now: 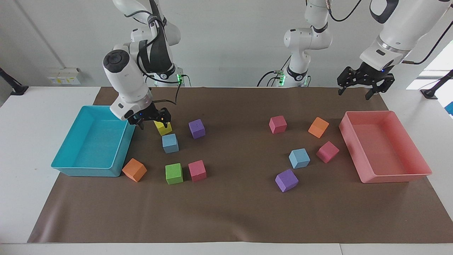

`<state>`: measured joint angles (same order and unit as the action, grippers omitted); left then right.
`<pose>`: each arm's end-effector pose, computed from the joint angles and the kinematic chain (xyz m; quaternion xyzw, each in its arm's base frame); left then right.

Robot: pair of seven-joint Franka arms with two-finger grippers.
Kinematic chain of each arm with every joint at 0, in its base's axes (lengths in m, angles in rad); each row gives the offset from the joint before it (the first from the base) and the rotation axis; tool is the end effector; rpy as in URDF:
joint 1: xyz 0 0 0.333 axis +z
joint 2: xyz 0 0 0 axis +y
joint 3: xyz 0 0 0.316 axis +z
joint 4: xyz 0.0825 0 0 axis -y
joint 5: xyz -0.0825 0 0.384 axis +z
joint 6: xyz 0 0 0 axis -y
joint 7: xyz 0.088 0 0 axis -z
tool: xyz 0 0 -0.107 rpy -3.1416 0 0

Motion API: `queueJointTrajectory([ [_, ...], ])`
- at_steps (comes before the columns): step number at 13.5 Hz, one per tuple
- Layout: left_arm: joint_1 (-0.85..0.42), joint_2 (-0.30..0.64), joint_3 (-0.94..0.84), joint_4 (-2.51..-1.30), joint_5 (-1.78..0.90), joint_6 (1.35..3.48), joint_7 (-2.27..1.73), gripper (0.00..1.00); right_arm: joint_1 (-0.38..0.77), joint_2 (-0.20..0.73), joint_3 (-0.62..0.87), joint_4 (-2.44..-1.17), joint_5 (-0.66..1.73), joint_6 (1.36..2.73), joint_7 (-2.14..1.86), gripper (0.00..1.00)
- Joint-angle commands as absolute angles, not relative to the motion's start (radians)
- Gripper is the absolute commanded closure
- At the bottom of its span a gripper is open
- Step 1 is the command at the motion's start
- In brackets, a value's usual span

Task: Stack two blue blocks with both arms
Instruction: 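Reach the right gripper down to the light-blue cube near the purple cube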

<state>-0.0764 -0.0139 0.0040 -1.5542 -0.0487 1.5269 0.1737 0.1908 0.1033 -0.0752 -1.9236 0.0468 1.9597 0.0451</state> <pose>0.5441 -0.0449 0.6362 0.9920 -0.1236 -0.0055 0.0247 0.5720 0.0705 0.4313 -0.9990 -0.0257 0.0347 0.0147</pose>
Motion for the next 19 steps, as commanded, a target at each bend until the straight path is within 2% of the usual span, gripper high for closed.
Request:
queueJointTrajectory([
  [1,-0.069,-0.034,0.002,-1.572,-0.060,1.528,0.184,0.00,0.211,0.106,-0.077,-2.017,0.069,2.061,0.020,0.00],
  [3,-0.069,-0.034,0.002,-1.572,-0.060,1.526,0.184,0.00,0.216,0.123,-0.075,-2.063,0.069,2.146,-0.052,0.00],
  [12,-0.069,-0.034,0.002,-1.572,-0.060,1.528,0.184,0.00,0.225,0.169,-0.075,-2.112,0.156,2.200,-0.209,0.00],
  [16,-0.069,-0.034,0.003,-1.572,-0.060,1.528,0.184,0.00,0.227,0.178,-0.075,-2.167,0.156,2.282,-0.255,0.00],
  [19,-0.069,-0.034,0.002,-1.572,-0.060,1.526,0.184,0.00,0.232,0.181,-0.075,-2.177,0.156,2.296,-0.255,0.00],
])
